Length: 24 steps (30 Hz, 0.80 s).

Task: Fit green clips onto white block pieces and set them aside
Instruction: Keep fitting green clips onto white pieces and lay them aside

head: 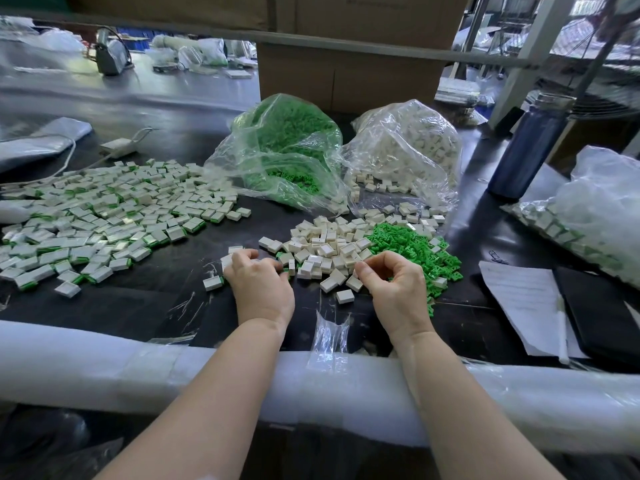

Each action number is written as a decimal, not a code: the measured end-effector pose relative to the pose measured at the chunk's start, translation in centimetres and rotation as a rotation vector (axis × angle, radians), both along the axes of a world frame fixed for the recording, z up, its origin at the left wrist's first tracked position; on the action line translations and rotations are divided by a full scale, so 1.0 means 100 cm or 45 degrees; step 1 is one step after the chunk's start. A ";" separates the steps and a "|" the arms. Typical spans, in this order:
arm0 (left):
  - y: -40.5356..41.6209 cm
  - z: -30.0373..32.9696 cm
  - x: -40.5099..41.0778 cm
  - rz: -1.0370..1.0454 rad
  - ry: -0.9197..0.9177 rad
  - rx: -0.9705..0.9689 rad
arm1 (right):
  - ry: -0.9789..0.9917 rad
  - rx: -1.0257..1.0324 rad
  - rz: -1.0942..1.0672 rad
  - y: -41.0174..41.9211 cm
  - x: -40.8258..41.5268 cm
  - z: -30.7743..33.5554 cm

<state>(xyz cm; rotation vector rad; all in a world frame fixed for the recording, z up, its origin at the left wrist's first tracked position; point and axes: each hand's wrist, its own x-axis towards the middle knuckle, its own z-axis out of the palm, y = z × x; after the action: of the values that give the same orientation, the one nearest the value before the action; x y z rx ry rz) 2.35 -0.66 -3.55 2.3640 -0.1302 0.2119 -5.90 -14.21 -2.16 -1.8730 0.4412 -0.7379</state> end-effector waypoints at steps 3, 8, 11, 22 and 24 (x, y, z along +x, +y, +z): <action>0.001 0.002 -0.003 0.037 -0.033 -0.027 | 0.013 -0.019 0.006 0.000 0.000 -0.001; 0.001 0.010 -0.009 -0.181 -0.141 -0.282 | 0.032 -0.067 0.102 0.002 0.001 -0.002; -0.004 0.014 -0.016 -0.457 -0.148 -0.356 | 0.036 -0.092 0.214 0.006 0.001 -0.002; -0.010 0.010 -0.021 -0.775 -0.170 -0.315 | -0.007 -0.091 0.133 0.003 0.002 -0.003; -0.011 0.008 -0.020 -0.774 -0.231 -0.129 | -0.032 -0.081 0.054 0.001 0.003 -0.002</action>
<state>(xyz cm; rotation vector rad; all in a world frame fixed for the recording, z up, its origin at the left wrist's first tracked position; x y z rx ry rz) 0.35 -1.76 -2.73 2.0908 -0.8852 0.1301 -5.58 -14.08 -2.41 -1.9245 0.3649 -0.7537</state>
